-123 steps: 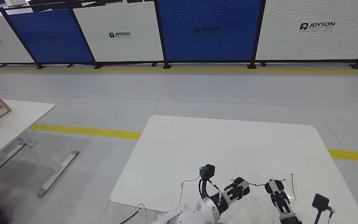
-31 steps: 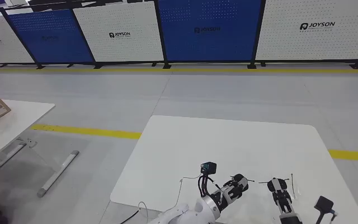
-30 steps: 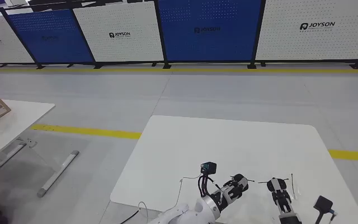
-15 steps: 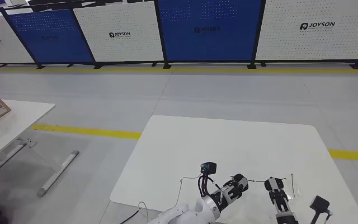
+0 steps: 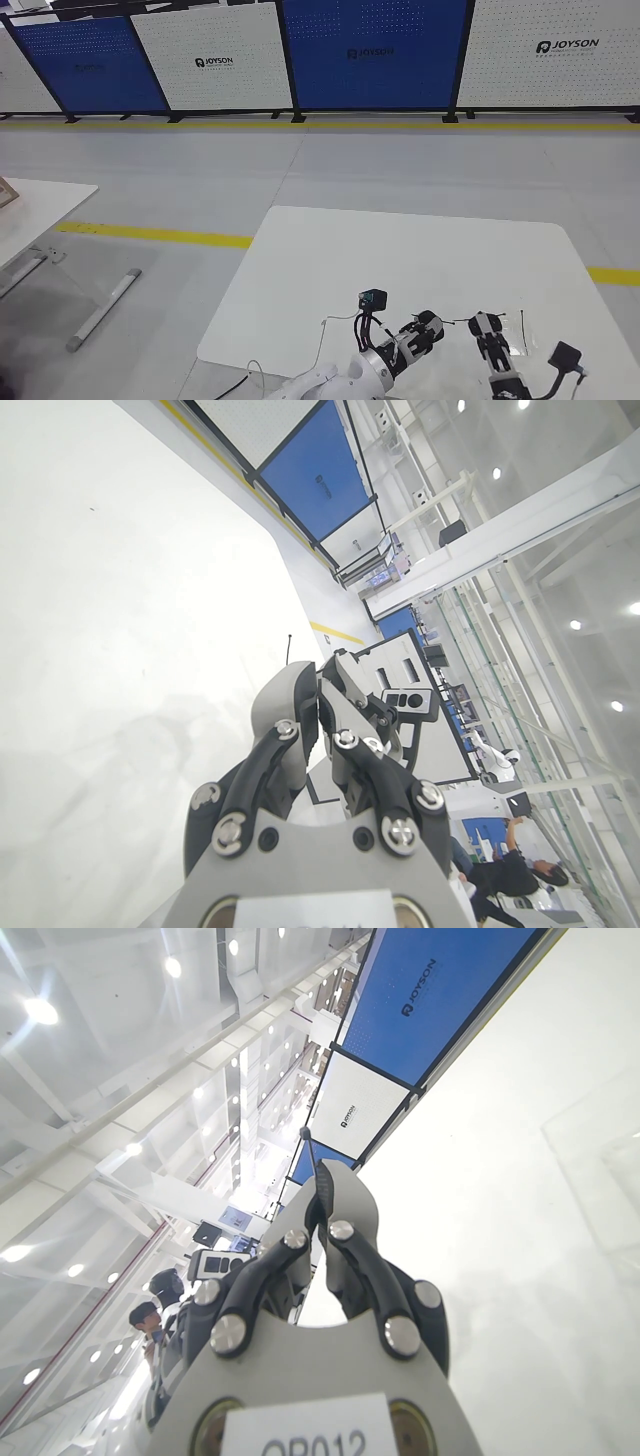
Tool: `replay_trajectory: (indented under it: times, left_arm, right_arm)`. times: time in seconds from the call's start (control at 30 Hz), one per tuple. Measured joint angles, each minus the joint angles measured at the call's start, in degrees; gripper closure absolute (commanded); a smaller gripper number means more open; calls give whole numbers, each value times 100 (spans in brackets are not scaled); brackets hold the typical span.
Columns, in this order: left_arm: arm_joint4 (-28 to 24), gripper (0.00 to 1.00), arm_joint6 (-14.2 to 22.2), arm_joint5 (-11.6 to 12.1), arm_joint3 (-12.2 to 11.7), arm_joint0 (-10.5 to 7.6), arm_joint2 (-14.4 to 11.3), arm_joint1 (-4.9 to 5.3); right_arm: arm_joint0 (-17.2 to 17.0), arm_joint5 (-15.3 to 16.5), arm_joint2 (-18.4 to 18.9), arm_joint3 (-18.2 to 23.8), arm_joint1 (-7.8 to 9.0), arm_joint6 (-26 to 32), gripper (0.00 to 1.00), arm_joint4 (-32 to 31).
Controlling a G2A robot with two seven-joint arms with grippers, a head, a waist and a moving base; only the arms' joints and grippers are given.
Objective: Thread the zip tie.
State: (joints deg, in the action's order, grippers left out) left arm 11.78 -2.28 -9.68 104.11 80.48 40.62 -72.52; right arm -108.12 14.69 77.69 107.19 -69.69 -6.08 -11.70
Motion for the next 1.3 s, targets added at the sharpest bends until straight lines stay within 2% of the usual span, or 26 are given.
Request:
replay_trajectory:
  times: [0.43,0.83,1.3]
  left_arm:
    - [0,100,0,0,0,0,0,0]
    - [0,100,0,0,0,0,0,0]
    - [0,100,0,0,0,0,0,0]
  right_arm:
    - [-171,152,139,93,-18,-26,100,46]
    - [-87,-7,68,65,-51,107,100,-26]
    - [-162,35,162,112,-67,277,100,184]
